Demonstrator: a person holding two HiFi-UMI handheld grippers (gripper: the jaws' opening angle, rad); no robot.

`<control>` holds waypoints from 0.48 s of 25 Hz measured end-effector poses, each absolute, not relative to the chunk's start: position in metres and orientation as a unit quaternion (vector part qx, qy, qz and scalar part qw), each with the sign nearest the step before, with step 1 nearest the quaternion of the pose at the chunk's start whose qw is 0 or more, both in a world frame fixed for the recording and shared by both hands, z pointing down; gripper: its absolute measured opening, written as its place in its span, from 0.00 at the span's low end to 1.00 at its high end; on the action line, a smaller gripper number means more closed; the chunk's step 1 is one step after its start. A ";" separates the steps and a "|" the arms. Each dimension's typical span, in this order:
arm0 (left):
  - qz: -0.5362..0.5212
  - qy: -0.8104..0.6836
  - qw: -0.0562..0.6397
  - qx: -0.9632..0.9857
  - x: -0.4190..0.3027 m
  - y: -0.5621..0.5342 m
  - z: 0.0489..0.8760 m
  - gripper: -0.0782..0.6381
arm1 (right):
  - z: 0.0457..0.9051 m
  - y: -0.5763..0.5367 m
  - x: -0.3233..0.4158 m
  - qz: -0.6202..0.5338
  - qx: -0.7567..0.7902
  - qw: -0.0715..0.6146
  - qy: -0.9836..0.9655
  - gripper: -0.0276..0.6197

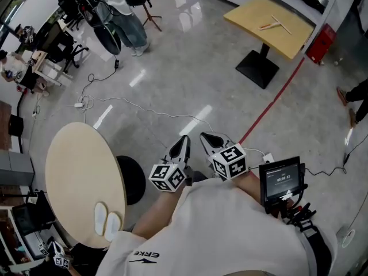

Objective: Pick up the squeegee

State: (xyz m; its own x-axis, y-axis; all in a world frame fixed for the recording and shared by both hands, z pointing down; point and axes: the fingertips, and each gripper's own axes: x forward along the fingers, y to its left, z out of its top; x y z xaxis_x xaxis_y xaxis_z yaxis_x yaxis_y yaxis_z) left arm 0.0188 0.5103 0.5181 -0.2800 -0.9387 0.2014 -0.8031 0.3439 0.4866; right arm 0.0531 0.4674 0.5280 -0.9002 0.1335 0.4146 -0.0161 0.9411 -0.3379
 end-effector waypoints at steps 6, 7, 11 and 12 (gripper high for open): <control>-0.145 -0.778 0.235 0.565 0.001 0.482 0.524 0.11 | 0.534 0.442 0.038 0.177 -0.021 0.215 -0.960 0.05; -0.147 -0.775 0.235 0.567 -0.004 0.478 0.526 0.11 | 0.536 0.438 0.034 0.179 -0.019 0.212 -0.960 0.05; -0.156 -0.759 0.239 0.585 -0.019 0.462 0.525 0.11 | 0.536 0.425 0.021 0.184 -0.007 0.206 -0.961 0.05; -0.157 -0.754 0.239 0.591 -0.022 0.458 0.524 0.11 | 0.534 0.421 0.018 0.185 -0.003 0.204 -0.961 0.05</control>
